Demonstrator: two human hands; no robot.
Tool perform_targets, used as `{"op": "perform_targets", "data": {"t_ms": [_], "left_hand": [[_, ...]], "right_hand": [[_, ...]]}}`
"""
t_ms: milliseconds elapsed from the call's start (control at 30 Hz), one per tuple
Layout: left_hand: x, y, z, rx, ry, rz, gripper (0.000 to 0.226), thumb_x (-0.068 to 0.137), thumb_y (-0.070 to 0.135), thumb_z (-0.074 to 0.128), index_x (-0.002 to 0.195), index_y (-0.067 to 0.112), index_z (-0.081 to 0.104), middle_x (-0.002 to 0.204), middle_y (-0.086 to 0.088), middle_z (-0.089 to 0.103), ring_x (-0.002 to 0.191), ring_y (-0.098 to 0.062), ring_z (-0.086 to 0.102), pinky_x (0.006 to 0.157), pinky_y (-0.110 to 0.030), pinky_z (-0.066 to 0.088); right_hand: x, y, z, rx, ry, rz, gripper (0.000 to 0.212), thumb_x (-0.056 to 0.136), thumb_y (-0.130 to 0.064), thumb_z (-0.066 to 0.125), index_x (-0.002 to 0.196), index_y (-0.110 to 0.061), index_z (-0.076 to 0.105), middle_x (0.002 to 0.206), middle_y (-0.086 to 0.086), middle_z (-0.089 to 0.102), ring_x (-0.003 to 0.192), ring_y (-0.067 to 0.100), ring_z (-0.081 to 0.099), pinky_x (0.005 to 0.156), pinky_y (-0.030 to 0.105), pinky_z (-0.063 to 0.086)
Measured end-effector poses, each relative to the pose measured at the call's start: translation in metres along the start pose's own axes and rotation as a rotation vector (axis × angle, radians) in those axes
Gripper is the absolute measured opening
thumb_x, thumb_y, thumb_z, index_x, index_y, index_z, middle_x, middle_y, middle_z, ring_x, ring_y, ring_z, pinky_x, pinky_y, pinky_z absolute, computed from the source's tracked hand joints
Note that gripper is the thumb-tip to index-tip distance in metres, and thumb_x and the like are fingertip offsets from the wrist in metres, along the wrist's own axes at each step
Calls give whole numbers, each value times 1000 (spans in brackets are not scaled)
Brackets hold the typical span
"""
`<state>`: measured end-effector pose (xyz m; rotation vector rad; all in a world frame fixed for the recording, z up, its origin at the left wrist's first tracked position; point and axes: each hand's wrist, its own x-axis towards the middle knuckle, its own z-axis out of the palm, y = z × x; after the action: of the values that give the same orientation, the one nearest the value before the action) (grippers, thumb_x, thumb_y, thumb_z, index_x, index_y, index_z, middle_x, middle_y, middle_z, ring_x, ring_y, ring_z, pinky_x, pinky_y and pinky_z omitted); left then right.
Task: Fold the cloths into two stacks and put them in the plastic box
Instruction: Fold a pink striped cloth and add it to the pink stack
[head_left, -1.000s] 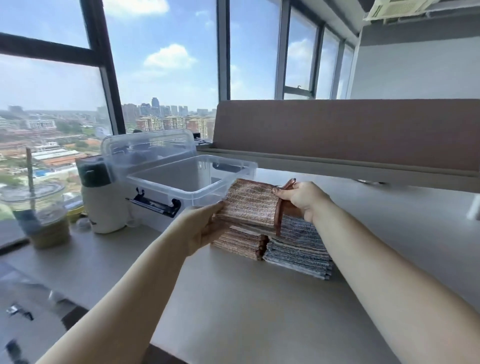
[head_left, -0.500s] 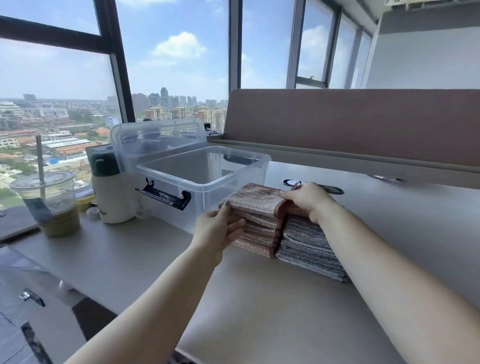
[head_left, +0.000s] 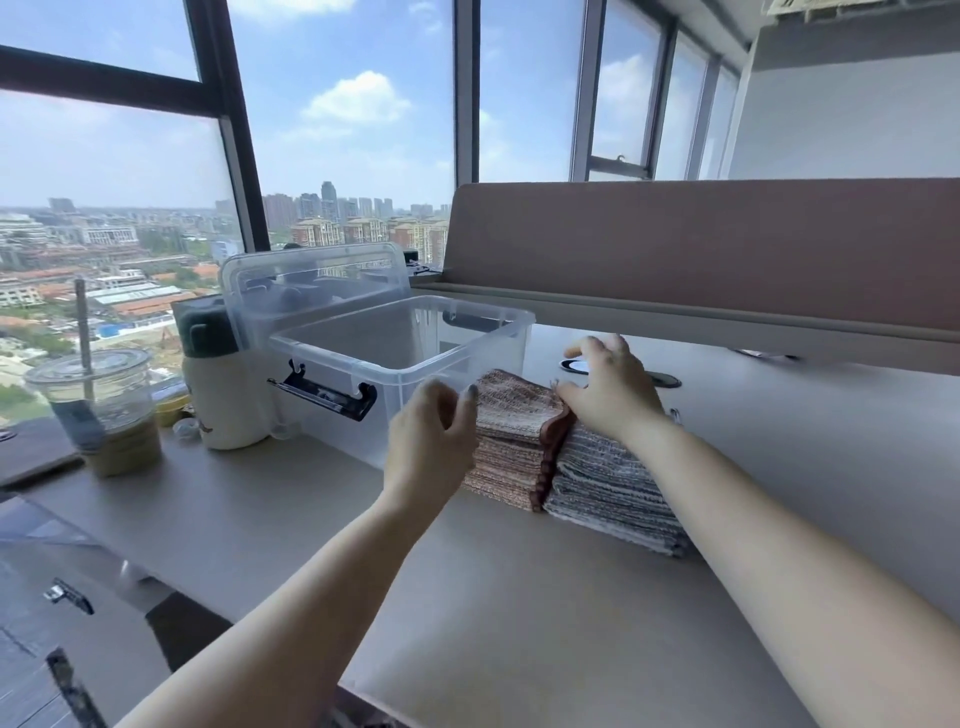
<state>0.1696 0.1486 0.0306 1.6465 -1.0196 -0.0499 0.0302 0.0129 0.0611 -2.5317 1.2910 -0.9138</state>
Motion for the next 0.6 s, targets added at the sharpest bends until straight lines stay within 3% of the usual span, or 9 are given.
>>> {"op": "perform_targets", "data": {"t_ms": [67,133,233,300,400,600], "left_hand": [[9,8,1,94,-26,203,15,94,31,49,90,20,58,87,0,68,78,-20,63,70,-33,50],[24,14,9,240,-153,343,24,97,27,44,113,22,61,119,1,63,108,-19,58,90,-32,45],[46,17,27,518,-451,409,43,101,34,31,143,28,37,157,4,24,146,-18,16,118,-36,15],[54,9,39,669,-653,380,48,101,40,21,149,32,19,160,7,2,147,-17,-7,120,-41,-2],[55,-7,49,921,-831,419,51,101,38,16,151,31,5,160,3,-7,146,-26,-16,118,-51,-3],[46,-14,51,1055,-866,512,51,102,35,11,150,30,-4,159,6,-12,146,-25,-16,118,-50,-6]], "right_hand": [[-1,-3,-7,54,-102,-60,34,92,-35,52,123,-21,57,138,5,48,126,26,45,103,40,38],[-4,-4,-12,-40,-237,-48,41,96,-42,41,132,-24,50,146,1,43,135,25,37,110,42,29],[-11,0,-12,-286,-410,18,60,97,-54,21,148,-23,26,158,0,19,146,23,15,117,43,12],[-19,5,-8,-337,-506,84,67,95,-59,12,152,-24,9,161,-1,-1,148,24,-3,118,45,0],[-32,11,-3,-357,-574,136,71,92,-64,10,151,-27,-3,159,-4,-14,147,23,-12,116,46,-7],[-38,15,5,-374,-597,165,72,90,-67,8,151,-31,-3,159,-6,-12,147,22,-11,116,47,-8]]}}
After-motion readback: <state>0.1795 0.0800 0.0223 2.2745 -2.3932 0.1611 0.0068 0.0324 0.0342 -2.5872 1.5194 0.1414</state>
